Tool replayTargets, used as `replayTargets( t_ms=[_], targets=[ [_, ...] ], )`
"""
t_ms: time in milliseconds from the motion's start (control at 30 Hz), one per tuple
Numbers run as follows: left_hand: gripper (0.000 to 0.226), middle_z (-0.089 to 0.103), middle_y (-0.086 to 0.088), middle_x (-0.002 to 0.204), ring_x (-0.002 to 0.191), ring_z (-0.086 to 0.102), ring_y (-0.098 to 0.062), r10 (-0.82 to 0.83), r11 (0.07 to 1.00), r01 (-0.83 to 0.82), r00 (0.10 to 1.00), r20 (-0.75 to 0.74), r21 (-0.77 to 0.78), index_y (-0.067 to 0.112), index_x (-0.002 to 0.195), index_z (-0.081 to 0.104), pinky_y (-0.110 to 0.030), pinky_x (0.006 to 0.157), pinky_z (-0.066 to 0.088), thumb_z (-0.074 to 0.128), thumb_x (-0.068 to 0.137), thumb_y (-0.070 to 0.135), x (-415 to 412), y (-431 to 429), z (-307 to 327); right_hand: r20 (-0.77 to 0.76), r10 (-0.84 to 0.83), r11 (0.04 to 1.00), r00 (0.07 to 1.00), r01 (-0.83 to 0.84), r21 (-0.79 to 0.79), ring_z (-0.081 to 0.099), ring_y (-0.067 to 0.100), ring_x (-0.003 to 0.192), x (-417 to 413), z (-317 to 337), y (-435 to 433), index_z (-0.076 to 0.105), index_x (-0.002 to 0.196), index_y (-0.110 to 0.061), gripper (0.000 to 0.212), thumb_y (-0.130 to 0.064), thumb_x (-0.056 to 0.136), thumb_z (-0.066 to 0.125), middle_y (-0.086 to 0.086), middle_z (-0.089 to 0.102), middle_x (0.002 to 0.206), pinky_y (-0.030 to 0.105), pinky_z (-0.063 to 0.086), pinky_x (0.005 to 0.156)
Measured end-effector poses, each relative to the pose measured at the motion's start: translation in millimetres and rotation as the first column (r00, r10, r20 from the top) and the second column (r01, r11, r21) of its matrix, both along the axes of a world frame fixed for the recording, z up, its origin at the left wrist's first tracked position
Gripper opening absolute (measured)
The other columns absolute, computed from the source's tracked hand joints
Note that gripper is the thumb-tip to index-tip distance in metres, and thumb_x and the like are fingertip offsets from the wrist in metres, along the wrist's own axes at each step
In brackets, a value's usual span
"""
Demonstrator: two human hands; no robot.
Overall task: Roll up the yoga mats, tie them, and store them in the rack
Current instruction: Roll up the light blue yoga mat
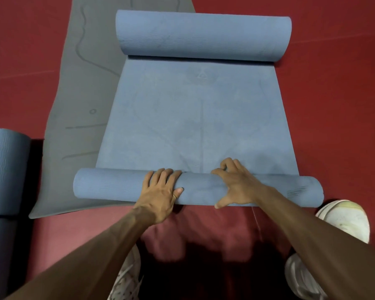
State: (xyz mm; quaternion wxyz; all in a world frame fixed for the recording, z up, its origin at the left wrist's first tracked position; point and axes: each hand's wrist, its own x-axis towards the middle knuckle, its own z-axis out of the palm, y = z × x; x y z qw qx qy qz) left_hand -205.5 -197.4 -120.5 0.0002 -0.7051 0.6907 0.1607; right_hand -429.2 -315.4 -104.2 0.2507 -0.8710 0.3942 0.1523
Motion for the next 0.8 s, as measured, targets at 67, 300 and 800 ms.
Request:
replayTargets(
  t_ms=[67,300,800],
  targets=[
    [0.077,0.038,0.001,0.142,0.135,0.029,-0.02,-0.007,1.0,0.007,1.0,0.007,0.011,0.024,0.147,0.03,-0.038,0.115,0.004,-0.002,0.085,0.056,2,-8,2,0.037,0.051,0.997,0.998,-0.048,-0.066,0.027,0.013,0.111,-5,-2,1,0.031,0.144,-0.033,0.095,-0.065,0.064,0.072,-0.006,0.026,0.12,0.023,0.017,0.095],
    [0.067,0.038,0.006,0.141,0.134,0.03,-0.016,-0.047,0.993,0.04,0.997,0.059,0.107,0.026,0.149,0.023,-0.036,0.115,0.014,0.001,0.092,0.055,9,-40,8,0.053,0.031,0.916,0.998,-0.007,-0.402,0.047,0.028,0.12,-6,-12,34,0.03,0.147,-0.012,0.102,-0.065,0.069,0.069,0.007,0.046,0.13,0.041,0.021,0.107],
    [0.038,0.049,-0.012,0.116,0.109,0.045,-0.029,0.127,0.991,-0.129,0.991,0.042,0.046,0.01,0.113,0.054,-0.039,0.094,0.033,0.03,0.1,0.037,18,-115,11,-0.018,-0.089,0.857,0.996,0.067,-0.511,0.041,0.034,0.126,8,-25,8,0.033,0.142,-0.005,0.123,-0.073,0.05,0.076,0.017,0.045,0.135,0.05,0.013,0.112]
  ],
)
